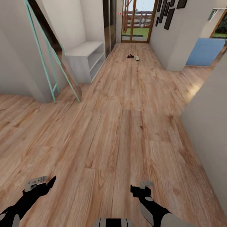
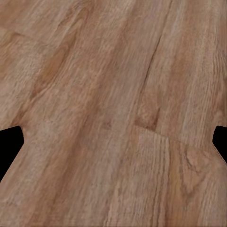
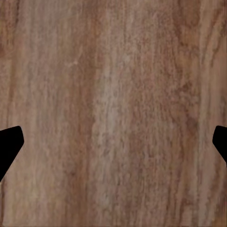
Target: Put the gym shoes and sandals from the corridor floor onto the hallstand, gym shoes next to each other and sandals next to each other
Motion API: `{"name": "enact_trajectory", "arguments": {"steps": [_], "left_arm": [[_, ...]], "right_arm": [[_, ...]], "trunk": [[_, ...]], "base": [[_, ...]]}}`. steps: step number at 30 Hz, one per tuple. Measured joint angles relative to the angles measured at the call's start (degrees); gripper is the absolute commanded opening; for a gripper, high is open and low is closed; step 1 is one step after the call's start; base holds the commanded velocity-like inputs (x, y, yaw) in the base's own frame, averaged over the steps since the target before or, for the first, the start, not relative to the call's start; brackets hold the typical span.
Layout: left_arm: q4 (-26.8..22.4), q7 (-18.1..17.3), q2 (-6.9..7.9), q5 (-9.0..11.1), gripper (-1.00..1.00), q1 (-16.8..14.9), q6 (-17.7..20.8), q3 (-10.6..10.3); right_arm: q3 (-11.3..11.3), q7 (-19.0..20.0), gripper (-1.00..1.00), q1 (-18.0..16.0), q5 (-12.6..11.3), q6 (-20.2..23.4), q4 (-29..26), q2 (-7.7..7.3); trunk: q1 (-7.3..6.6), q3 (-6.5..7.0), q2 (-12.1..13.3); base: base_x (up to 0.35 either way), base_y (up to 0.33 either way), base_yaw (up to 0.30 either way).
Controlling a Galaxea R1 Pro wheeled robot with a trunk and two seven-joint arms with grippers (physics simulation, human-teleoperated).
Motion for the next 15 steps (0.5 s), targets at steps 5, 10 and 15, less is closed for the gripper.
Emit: {"name": "enact_trajectory", "arguments": {"steps": [5, 10, 15], "left_arm": [[0.00, 0.00, 0.00, -0.01, 1.00, 0.00, 0.00, -0.02], [0.00, 0.00, 0.00, -0.02, 1.00, 0.00, 0.00, 0.00], [0.00, 0.00, 0.00, -0.01, 1.00, 0.00, 0.00, 0.01]], "right_arm": [[0.00, 0.00, 1.00, 0.03, 0.00, -0.01, 0.00, 0.00], [0.00, 0.00, 1.00, 0.02, 0.00, 0.00, 0.00, 0.00], [0.00, 0.00, 1.00, 0.03, 0.00, 0.00, 0.00, 0.00]], "trunk": [[0.00, 0.00, 0.00], [0.00, 0.00, 0.00], [0.00, 0.00, 0.00]], "base": [[0.333, 0.000, -0.010], [0.333, 0.000, -0.003], [0.333, 0.000, 0.000]]}}
